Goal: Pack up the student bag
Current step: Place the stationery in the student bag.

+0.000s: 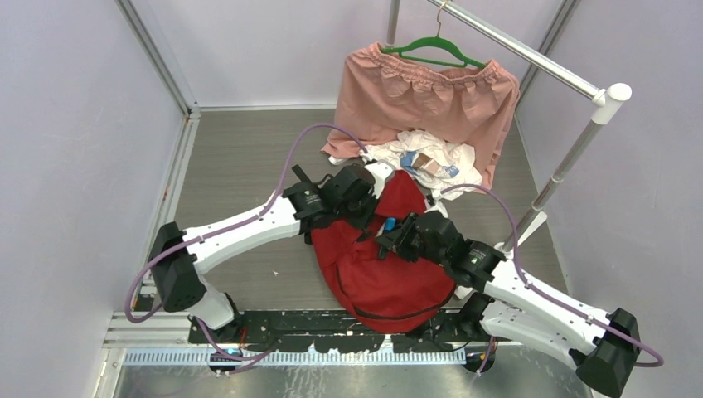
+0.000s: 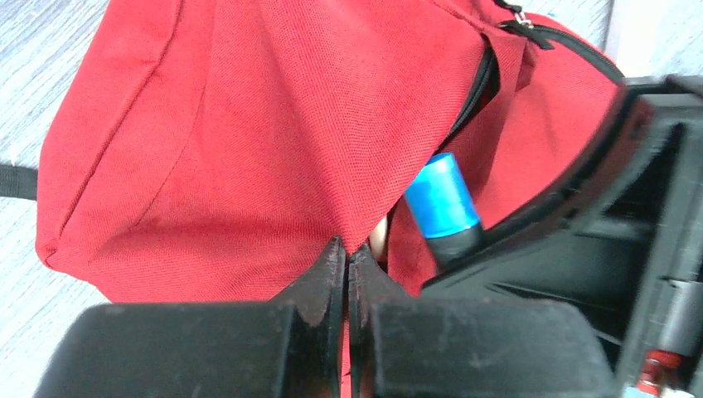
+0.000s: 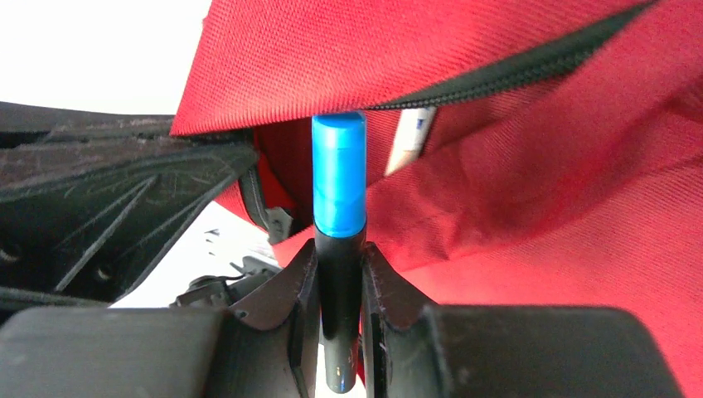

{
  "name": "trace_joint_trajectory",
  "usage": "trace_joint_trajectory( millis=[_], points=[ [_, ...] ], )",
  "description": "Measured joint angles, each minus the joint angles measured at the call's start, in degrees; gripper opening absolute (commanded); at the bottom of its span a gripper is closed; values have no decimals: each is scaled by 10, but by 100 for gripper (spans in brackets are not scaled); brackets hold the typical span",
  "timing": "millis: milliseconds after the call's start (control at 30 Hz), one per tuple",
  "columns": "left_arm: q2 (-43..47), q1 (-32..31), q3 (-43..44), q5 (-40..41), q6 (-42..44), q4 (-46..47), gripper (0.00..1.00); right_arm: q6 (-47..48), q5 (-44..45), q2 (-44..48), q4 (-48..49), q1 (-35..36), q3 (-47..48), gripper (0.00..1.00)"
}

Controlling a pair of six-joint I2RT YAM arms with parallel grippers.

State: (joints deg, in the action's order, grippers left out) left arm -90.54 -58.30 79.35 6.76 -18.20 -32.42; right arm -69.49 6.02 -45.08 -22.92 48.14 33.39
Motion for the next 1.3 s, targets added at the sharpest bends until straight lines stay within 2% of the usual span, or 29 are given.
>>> trace_joint_trajectory(
  millis=[133, 300, 367, 433, 467, 533, 600, 800, 900, 1067, 1100, 1167, 1233, 1300],
  points=[
    [26, 6, -12, -27, -9, 4, 0, -7, -21, -34, 51, 0, -2, 1],
    [48, 10, -28, -59, -12, 6, 0, -9, 11, -72, 68, -14, -3, 3],
    [61, 11, -38, -68, -12, 7, 0, -10, 37, -72, 83, -36, -3, 19],
    [73, 11, -46, -74, -12, 8, 0, -9, 60, -73, 104, -49, -4, 53],
    [78, 11, -49, -76, -12, 9, 0, -11, 67, -76, 113, -52, -5, 62],
    [85, 11, -54, -80, -12, 10, 0, -7, 78, -87, 139, -52, -6, 69],
    [91, 12, -60, -81, -12, 12, 0, -2, 74, -102, 158, -50, -6, 72],
    [102, 17, -68, -86, -22, 14, 0, 5, 54, -104, 143, -44, -1, 75],
    [103, 17, -68, -87, -26, 13, 0, 6, 46, -76, 119, -44, -1, 72],
    [109, 23, -68, -89, -35, 12, 2, 16, 46, -1, 70, -44, 3, 42],
    [111, 24, -68, -89, -37, 12, 5, 19, 47, 12, 63, -44, 3, 40],
    [115, 26, -68, -90, -40, 9, 26, 28, 49, 27, 49, -44, 3, 39],
    [121, 28, -68, -91, -39, 8, 42, 37, 50, 26, 37, -44, 3, 37],
    [130, 28, -66, -91, -41, 6, 46, 49, 50, 12, 30, -43, 3, 30]
  ],
)
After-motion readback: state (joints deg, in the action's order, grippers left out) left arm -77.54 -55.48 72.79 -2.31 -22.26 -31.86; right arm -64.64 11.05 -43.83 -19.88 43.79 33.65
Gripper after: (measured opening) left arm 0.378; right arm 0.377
